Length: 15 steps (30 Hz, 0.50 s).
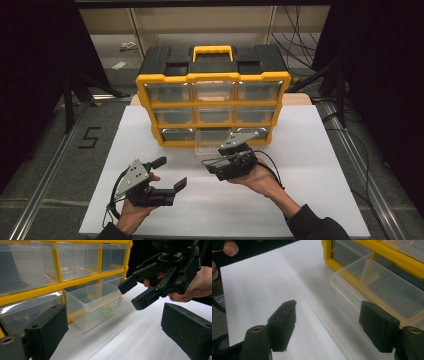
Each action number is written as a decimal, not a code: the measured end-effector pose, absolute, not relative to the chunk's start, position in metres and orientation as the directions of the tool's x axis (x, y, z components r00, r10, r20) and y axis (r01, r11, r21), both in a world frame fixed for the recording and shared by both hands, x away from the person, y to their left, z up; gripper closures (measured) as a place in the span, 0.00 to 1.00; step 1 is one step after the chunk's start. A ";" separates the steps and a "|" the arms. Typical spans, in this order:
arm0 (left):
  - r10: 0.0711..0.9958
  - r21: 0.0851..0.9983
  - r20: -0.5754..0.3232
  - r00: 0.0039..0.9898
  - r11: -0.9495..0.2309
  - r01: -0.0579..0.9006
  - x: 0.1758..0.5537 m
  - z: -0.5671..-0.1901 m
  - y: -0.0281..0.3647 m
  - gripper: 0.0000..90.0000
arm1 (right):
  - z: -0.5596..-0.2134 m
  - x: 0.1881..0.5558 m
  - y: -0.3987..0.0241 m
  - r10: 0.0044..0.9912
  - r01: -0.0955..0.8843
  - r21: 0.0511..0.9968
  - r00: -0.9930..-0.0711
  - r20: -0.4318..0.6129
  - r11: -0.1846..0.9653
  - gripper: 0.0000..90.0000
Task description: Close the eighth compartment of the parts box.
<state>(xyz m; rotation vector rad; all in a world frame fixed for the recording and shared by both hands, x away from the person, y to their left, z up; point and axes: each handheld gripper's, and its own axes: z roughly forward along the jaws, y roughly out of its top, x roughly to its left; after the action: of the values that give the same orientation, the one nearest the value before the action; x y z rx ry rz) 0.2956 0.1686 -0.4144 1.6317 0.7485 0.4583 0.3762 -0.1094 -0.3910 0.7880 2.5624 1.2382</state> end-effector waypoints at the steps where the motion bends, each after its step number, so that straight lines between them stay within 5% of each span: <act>1: 0.692 0.974 -0.109 0.713 -0.069 0.217 0.296 -0.414 0.169 0.08 | -0.392 0.376 -0.109 0.538 0.382 0.769 -0.841 0.059 0.512 0.38; 15: 0.691 0.974 -0.109 0.715 -0.070 0.216 0.296 -0.414 0.168 0.08 | -0.399 0.378 -0.113 0.562 0.396 0.760 -0.826 0.049 0.515 0.78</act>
<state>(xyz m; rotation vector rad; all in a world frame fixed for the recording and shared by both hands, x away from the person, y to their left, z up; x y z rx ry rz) 0.2962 0.1681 -0.4143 1.6319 0.7460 0.4575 0.3778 -0.1126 -0.3988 0.8175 2.5522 1.2022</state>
